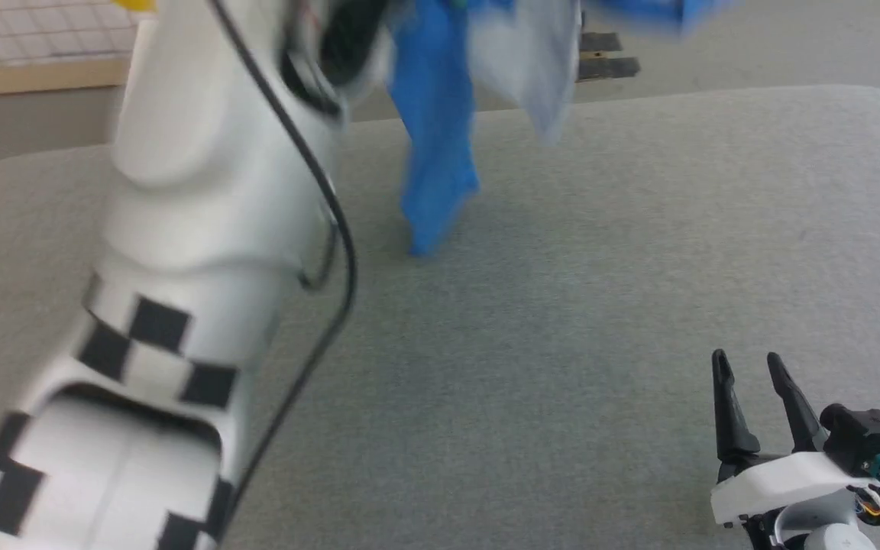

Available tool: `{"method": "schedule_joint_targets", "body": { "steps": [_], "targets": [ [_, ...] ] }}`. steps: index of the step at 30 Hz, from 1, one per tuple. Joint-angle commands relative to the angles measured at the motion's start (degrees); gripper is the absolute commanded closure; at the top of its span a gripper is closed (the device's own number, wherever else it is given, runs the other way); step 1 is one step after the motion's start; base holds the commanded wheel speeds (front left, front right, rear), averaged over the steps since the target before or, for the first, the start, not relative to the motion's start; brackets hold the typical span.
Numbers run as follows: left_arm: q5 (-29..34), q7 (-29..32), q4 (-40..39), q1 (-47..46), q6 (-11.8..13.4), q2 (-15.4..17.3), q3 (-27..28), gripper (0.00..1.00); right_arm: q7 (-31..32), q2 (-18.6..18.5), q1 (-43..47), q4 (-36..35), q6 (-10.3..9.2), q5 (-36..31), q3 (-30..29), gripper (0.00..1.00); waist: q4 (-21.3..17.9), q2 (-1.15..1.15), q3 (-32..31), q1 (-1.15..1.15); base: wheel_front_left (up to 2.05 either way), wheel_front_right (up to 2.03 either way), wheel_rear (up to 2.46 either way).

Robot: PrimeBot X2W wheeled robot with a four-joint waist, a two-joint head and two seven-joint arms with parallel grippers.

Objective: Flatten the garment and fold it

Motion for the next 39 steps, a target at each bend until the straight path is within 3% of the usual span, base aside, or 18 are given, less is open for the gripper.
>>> {"method": "schedule_joint_targets", "body": {
  "steps": [1, 9, 16, 18, 19, 20, 26, 31, 35, 39],
  "targets": [
    [-0.58, 0.33, 0.61, 3.83, -0.02, -0.19, -2.63, 1.00, -0.41, 0.08, 0.56, 0.07, -0.09, 0.44, -0.21, 0.00, -2.60, 0.32, -1.02, 0.00, 0.00, 0.00, 0.00],
    [1.52, 1.92, 10.19, 21.57, 1.91, -0.21, -17.35, 1.00, -0.49, 0.08, 1.82, -0.39, -0.09, 0.57, -1.37, 0.00, -3.34, 0.32, -0.57, 0.00, 0.00, 0.00, 0.00],
    [-1.26, 6.51, 19.16, 32.21, 3.38, -0.22, -24.12, 1.00, -0.50, 0.08, 2.05, -1.00, -0.09, 0.70, -1.46, 0.00, -3.44, 0.32, 0.12, 0.00, 0.00, 0.00, 0.00],
    [-4.97, 8.71, 19.63, 33.92, 4.52, -0.22, -24.83, 1.00, -0.50, 0.08, 2.05, -1.05, -0.09, 0.67, -1.86, 0.00, -2.57, 0.32, 0.19, 0.00, 0.00, 0.00, 0.00],
    [-5.90, 9.22, 19.04, 33.61, 4.84, -0.22, -24.84, 0.69, -0.50, 0.08, 2.06, -0.99, -0.09, 0.64, -1.91, 0.00, -2.30, 0.32, 0.04, 0.00, 0.00, 0.00, 0.00],
    [-6.58, 9.40, 18.51, 33.20, 5.18, -0.22, -24.64, 0.00, -0.50, 0.08, 2.06, -0.94, -0.09, 0.62, -1.92, 0.00, -2.07, 0.32, -0.14, 0.00, 0.00, 0.00, 0.00],
    [-12.79, 7.69, 11.21, 30.25, 6.24, 0.47, -18.13, 0.00, -0.51, 0.08, 2.62, -0.74, -0.09, 0.51, -2.37, 0.00, -0.34, 0.32, -2.21, 0.00, 0.00, 0.00, 0.00],
    [-18.67, 5.07, 1.96, 30.43, 7.69, 4.13, -9.14, 0.00, -0.51, 0.08, 3.67, -0.88, -0.09, 0.42, -2.87, 0.00, 0.93, 0.32, -4.57, 0.00, 0.00, 0.00, 0.00],
    [-20.27, -2.21, -4.96, 32.22, 10.00, 7.65, -1.35, 0.00, -0.51, 0.08, 4.07, -1.57, -0.09, 0.23, -3.26, 0.00, 1.68, 0.32, -5.56, 0.00, 0.00, 0.00, 0.00],
    [-18.67, -12.62, -10.25, 36.05, 10.32, 10.78, 4.68, 0.00, -0.51, 0.08, 4.02, -2.15, -0.09, -0.12, -3.58, 0.00, 2.16, 0.32, -5.86, 0.00, 0.00, 0.00, 0.00]
  ]
}}
